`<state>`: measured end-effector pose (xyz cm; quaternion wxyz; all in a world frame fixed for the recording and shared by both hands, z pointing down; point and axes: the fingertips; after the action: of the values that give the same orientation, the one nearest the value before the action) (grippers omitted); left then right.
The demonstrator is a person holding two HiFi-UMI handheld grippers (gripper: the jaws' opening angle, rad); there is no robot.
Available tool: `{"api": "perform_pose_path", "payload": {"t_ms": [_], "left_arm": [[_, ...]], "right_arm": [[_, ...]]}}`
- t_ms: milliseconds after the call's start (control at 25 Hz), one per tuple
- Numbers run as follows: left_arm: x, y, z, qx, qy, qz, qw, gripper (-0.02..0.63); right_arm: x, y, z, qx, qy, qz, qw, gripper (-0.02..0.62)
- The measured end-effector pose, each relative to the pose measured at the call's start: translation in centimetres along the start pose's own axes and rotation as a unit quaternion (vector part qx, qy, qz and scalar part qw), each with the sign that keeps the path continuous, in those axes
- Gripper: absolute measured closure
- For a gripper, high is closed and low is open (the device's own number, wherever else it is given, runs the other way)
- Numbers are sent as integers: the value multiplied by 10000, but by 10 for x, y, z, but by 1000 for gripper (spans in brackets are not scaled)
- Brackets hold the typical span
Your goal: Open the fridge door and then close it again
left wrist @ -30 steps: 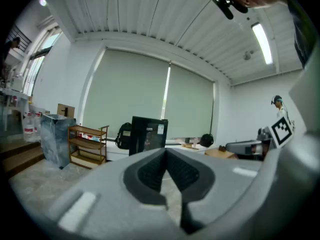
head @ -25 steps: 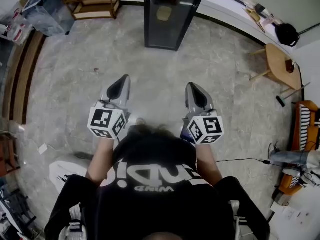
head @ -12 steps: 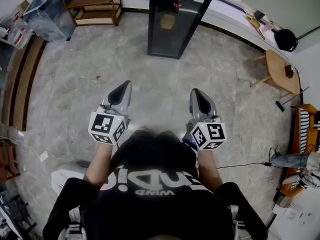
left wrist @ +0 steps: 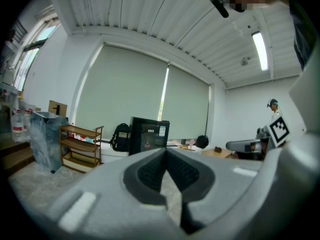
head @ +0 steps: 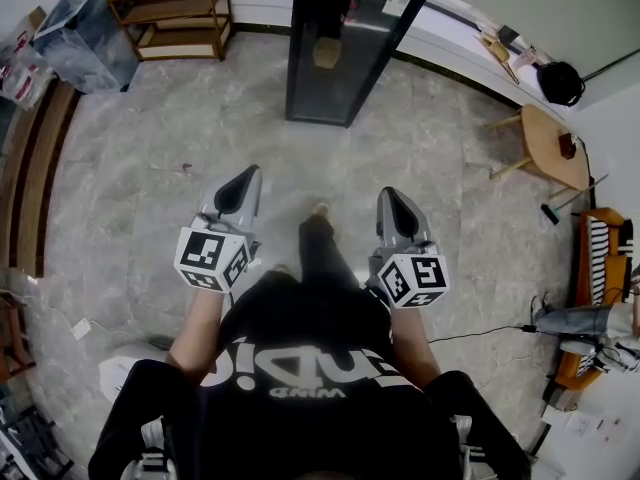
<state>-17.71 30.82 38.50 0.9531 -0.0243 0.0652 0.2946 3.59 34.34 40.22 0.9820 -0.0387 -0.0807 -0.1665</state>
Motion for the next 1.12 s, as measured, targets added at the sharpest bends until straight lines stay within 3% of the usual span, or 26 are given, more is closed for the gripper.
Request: {"api": "perform_pose_path", "payload": {"t_ms": [560, 1120], "left_arm": [[-52, -108, 5, -68, 9, -103, 9999, 604], [-88, -258, -25, -99, 69, -483, 9988, 604]], "right_arm": [[56, -107, 7, -11, -238, -100, 9997, 597], [158, -234, -36, -86, -293, -383, 9988, 597]]}}
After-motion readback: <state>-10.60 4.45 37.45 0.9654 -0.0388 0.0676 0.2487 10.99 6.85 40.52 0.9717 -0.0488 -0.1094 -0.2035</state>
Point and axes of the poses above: the fingertips, and each gripper's own axes: y backward along the fingers, x to its right, z out of its underside, and after that the axes turned 7 degrees about x, right-handed
